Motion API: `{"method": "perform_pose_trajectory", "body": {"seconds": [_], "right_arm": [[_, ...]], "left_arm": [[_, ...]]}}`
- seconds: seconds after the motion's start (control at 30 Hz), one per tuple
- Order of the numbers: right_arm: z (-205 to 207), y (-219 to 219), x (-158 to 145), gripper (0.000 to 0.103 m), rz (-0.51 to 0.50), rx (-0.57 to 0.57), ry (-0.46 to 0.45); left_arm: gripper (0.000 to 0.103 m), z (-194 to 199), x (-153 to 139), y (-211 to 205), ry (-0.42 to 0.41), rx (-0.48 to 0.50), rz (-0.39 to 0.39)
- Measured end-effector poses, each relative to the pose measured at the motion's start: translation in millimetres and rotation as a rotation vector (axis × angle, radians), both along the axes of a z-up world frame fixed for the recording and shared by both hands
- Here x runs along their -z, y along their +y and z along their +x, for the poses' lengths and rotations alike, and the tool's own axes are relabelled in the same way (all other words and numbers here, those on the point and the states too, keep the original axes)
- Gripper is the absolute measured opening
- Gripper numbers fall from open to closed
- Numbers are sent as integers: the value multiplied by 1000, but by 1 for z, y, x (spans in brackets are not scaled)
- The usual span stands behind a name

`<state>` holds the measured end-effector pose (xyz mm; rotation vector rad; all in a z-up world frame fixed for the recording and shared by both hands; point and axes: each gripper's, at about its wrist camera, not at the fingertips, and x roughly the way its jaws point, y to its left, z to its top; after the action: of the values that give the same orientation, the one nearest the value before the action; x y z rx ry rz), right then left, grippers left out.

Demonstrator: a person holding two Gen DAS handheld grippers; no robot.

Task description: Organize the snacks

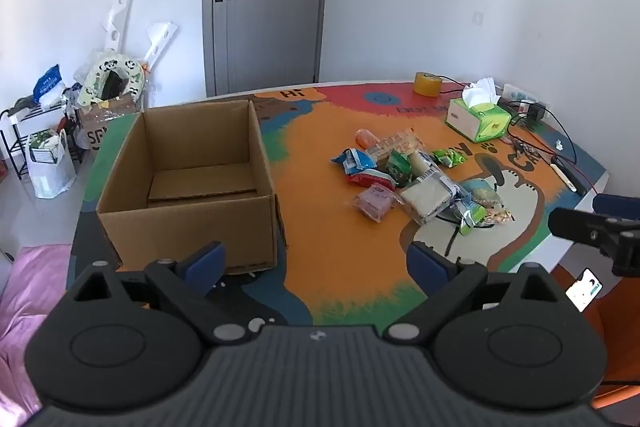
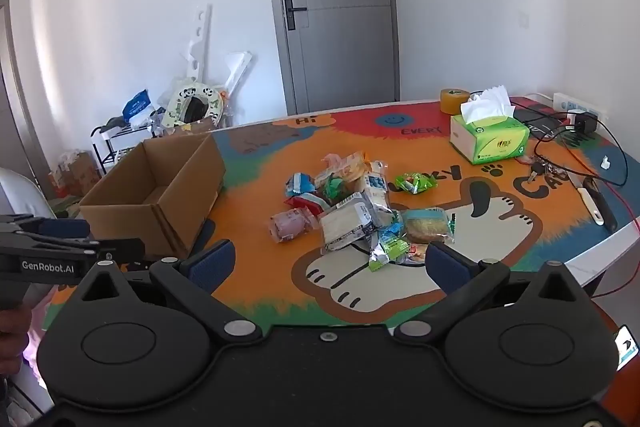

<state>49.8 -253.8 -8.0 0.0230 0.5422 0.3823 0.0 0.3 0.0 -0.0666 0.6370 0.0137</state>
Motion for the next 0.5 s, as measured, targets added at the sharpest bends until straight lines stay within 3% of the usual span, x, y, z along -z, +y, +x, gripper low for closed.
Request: {"method": "perform_pose_trajectory", "body": {"seconds": [0.3, 0.5], "right_arm": [[3, -7, -1, 103, 19, 28, -31], [6, -13, -1, 103, 27, 35, -7]], "left_arm": [[96, -4, -3, 2, -21, 5, -22], [96, -5, -3, 2, -19, 0, -14]]}}
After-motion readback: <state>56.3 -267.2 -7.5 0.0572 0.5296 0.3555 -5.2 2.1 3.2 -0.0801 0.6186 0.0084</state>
